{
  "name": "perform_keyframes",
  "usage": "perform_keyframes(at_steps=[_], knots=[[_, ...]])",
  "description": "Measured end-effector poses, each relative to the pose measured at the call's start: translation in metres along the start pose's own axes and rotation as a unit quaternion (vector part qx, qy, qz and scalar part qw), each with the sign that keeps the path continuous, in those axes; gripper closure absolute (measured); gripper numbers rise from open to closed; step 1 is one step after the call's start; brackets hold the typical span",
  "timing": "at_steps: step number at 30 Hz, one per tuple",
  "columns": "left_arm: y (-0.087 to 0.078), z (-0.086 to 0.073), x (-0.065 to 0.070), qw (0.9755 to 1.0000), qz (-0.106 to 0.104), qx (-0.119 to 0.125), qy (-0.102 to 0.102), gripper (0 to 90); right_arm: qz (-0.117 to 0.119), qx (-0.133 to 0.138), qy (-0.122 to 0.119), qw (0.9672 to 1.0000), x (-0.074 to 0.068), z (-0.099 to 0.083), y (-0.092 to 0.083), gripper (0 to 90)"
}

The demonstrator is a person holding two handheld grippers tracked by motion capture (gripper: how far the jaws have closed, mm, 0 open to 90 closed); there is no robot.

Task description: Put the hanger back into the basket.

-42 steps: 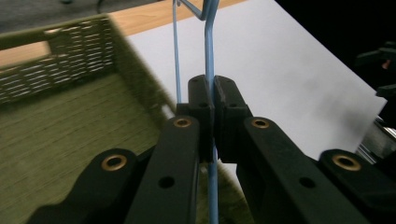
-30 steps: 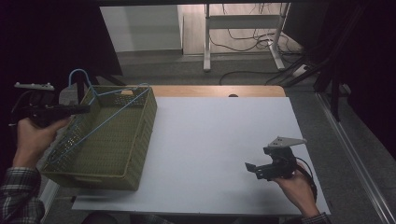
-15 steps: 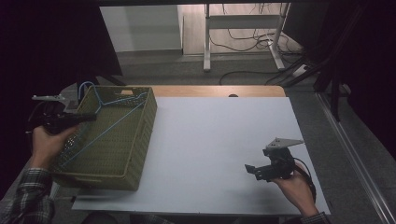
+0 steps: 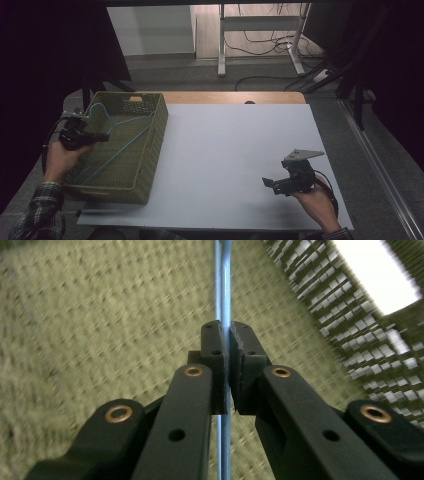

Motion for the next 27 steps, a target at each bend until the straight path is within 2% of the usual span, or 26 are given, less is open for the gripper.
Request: perform_keyframes(at_steps=[3,6,10,17,22,25,27], knots=[[-0.003,-0.002,-0.002,0.9997,0.022,0.007,0.011,76.6,0.001,0.000,0.000,1.0000,-0.001,0.000,0.001,3.4],[-0.008,-0.002,-0.003,0.9983,0.051,0.014,0.026,64.6,0.000,0.002,-0.002,1.0000,-0.001,0.000,0.001,3.1],[-0.014,-0.001,0.000,0.9968,0.061,0.036,0.037,46.2,0.002,0.010,0.002,0.9999,-0.001,0.001,0.000,2.8],[-0.014,0.005,0.012,0.9962,0.043,0.067,0.033,26.7,0.004,0.025,0.009,0.9996,0.000,0.004,-0.002,1.3],[-0.018,0.014,0.028,0.9948,0.014,0.099,0.022,21.1,0.004,0.031,0.014,0.9994,0.000,0.005,-0.005,0.0],[-0.022,0.018,0.040,0.9938,0.001,0.108,0.025,20.3,0.003,0.033,0.015,0.9993,0.001,0.005,-0.007,0.0],[-0.024,0.021,0.050,0.9927,-0.016,0.117,0.026,18.6,0.003,0.030,0.014,0.9994,0.001,0.003,-0.007,0.0]])
Point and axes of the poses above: each handheld gripper's, and its own axes: y roughly forward along the jaws, z roughly out of its top, x roughly to its right, the point moved 6 cm from there along y, roughly forward along the jaws, and after that the axes turned 8 degrees about x, right-handed, at the moved point
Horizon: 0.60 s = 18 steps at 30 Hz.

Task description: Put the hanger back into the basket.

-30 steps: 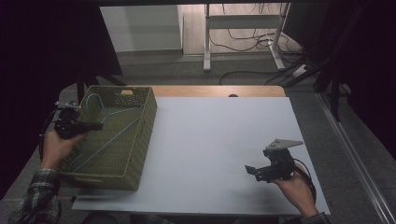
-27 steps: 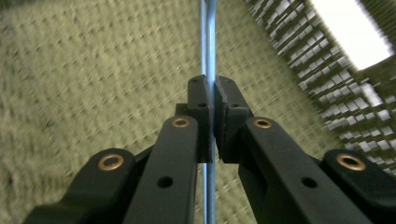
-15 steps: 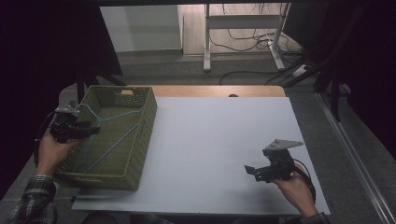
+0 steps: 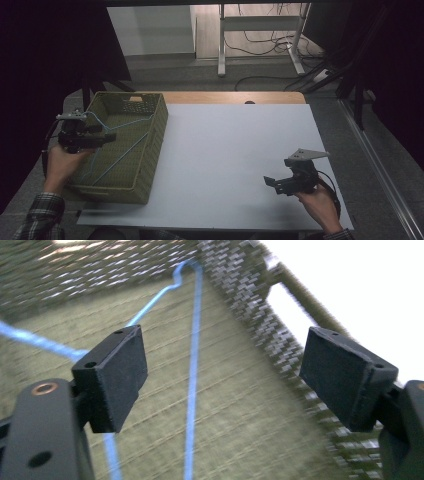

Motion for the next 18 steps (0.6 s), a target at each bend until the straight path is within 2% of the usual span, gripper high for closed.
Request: perform_keyframes(at_steps=[8,18], knots=[[-0.001,0.012,0.039,0.9989,-0.038,0.011,0.026,11.5,-0.005,0.008,-0.001,1.0000,0.000,-0.001,-0.007,0.0],[0.003,0.018,0.072,0.9971,-0.057,0.022,0.046,6.9,-0.006,0.012,0.001,0.9999,0.002,-0.004,-0.015,0.0]])
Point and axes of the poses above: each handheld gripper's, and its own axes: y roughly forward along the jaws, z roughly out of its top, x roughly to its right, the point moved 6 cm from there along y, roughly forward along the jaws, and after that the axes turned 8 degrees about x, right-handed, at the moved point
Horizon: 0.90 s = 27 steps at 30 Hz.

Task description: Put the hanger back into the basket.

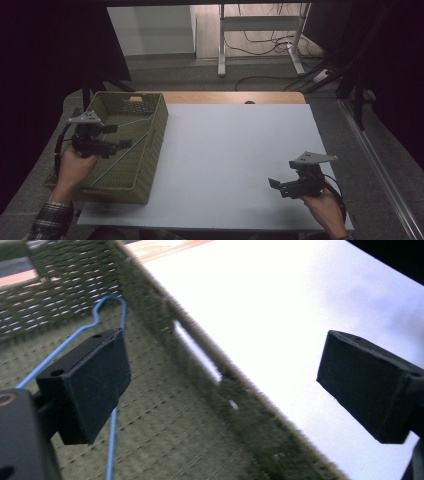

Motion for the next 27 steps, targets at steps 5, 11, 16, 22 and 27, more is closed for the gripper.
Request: perform_keyframes(at_steps=[5,11,16,22,27], knots=[[0.001,0.003,0.016,0.9997,-0.009,0.015,0.015,5.5,0.000,-0.001,-0.001,1.0000,0.000,-0.002,-0.003,0.0],[0.004,0.004,0.034,0.9992,-0.016,0.017,0.032,4.4,0.000,0.000,-0.003,1.0000,-0.001,-0.003,-0.007,0.0],[0.006,0.004,0.046,0.9988,-0.022,0.023,0.037,4.0,0.000,0.002,-0.004,1.0000,-0.001,-0.004,-0.009,0.0],[0.011,0.001,0.061,0.9985,-0.026,0.028,0.039,2.9,0.000,0.003,-0.004,1.0000,-0.001,-0.005,-0.013,0.0],[0.013,-0.002,0.071,0.9983,-0.029,0.034,0.036,2.4,0.001,0.004,-0.004,1.0000,-0.002,-0.007,-0.014,0.0]])
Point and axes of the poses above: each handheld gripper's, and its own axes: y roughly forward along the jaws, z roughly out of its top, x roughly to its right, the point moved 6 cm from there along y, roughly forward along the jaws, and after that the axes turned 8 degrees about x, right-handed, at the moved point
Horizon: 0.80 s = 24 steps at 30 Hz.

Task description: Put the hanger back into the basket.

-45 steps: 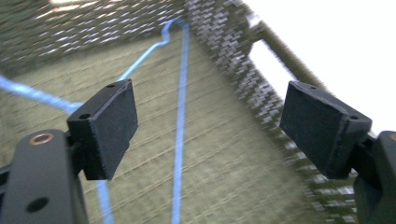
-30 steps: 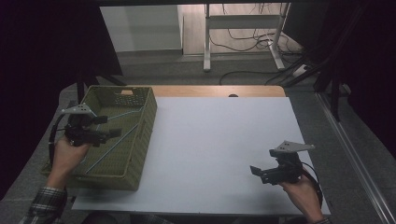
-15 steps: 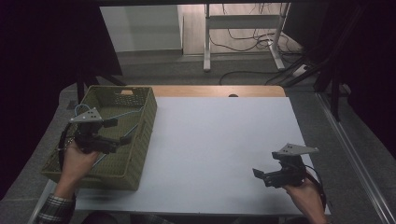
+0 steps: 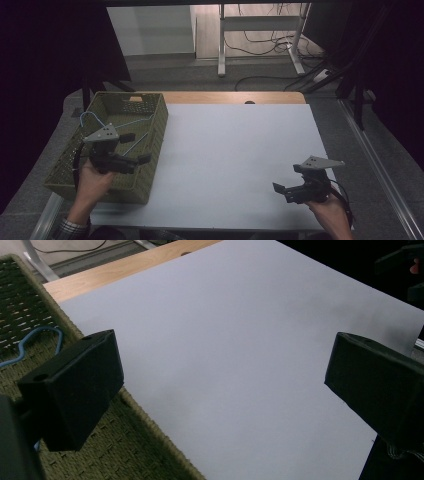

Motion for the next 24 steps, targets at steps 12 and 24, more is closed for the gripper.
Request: perform_keyframes(at_steps=[12,24], knots=[[0.002,-0.016,0.020,0.9999,0.007,-0.003,0.008,1.8,0.000,-0.003,-0.003,1.0000,-0.002,-0.004,-0.004,0.0],[-0.001,-0.044,0.028,0.9997,0.021,-0.011,-0.003,1.9,-0.001,-0.004,-0.005,1.0000,-0.004,-0.008,-0.008,0.0]])
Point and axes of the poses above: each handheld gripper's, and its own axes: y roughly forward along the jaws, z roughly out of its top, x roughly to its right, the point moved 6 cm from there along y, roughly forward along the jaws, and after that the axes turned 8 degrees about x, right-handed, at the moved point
